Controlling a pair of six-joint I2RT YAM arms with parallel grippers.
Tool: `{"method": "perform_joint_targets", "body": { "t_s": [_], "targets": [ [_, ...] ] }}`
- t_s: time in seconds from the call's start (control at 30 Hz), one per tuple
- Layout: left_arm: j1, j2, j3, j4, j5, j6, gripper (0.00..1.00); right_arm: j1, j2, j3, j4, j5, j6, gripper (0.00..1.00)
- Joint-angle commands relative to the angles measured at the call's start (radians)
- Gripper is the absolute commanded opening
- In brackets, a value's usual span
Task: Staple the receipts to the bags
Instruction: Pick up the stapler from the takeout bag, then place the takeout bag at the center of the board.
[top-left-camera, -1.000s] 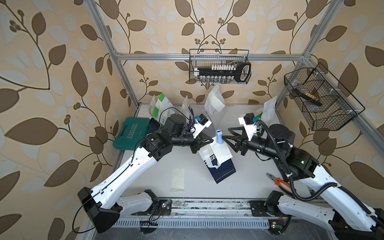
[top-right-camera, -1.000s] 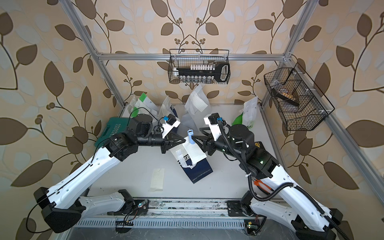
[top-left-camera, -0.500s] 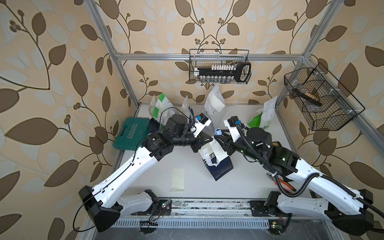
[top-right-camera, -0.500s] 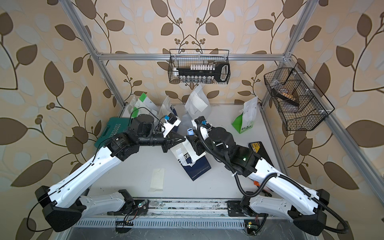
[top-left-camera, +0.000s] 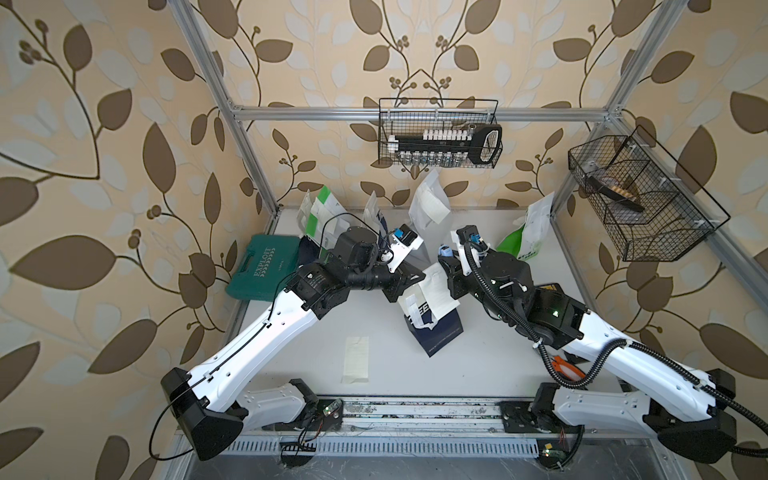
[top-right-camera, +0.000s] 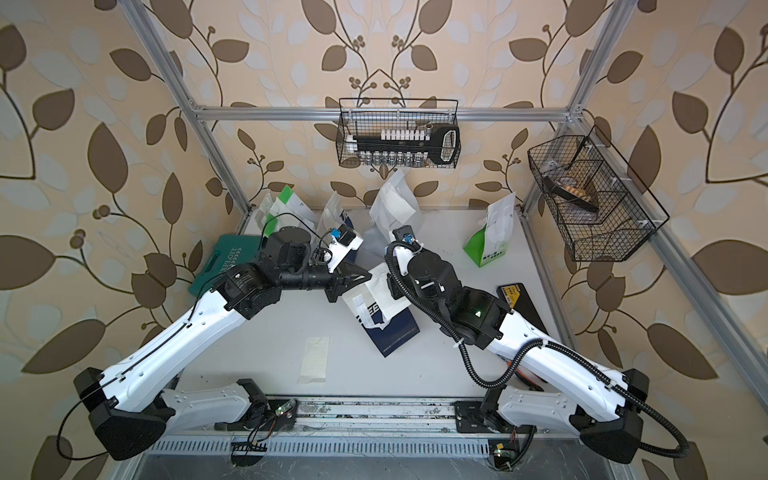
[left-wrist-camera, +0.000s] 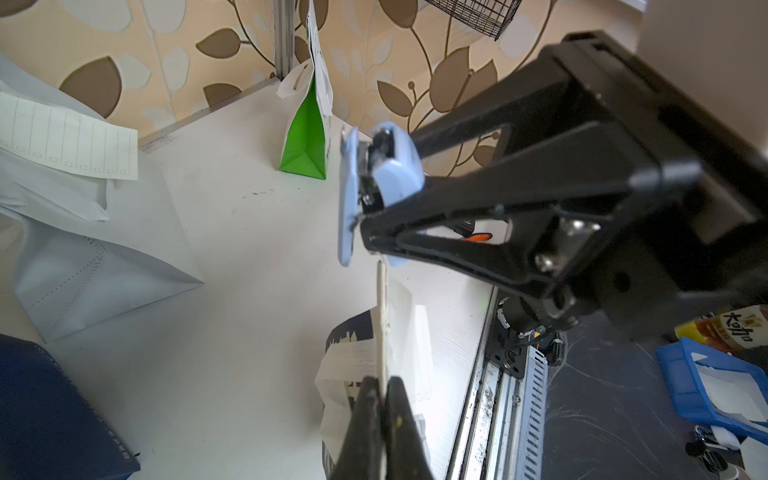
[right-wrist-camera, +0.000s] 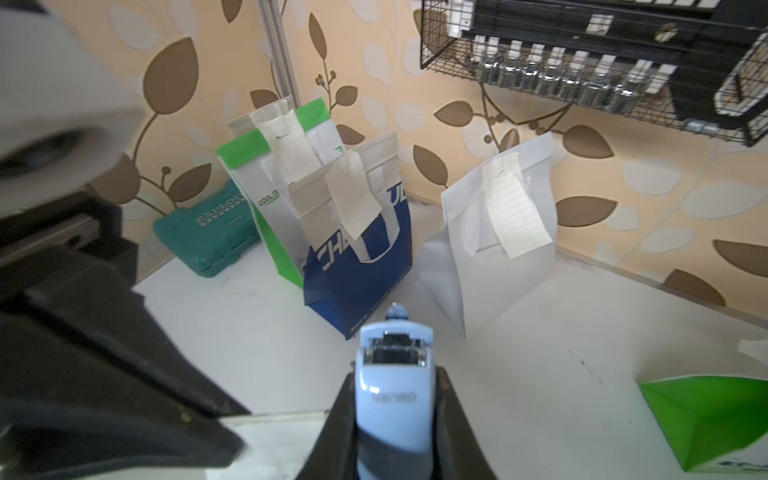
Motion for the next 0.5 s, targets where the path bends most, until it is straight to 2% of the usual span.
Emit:
{"method": "perform_joint_targets", "body": {
  "t_s": [0.0, 0.23, 0.33, 0.47],
  "targets": [
    [-0.008, 0.010, 0.042, 0.034, -0.028, -0.013, 0.00, -0.029, 0.005, 0.055, -0.025, 0.170, 0.036, 0.00],
    [-0.007, 0.110, 0.105, 0.117, -0.164, -0.029, 0.00, -0.214, -0.140, -0.045, -0.126, 0.112, 0.114, 0.00],
    [-0.008, 0.201, 0.181, 0.143, -0.261, -0.036, 0.00, -0.250, -0.209, -0.095, -0.174, 0.105, 0.142, 0.00],
    [-0.007, 0.368, 0.312, 0.145, -0.289, -0.033, 0.00, -0.258, -0.275, -0.141, -0.215, 0.114, 0.159, 0.00]
  ]
}}
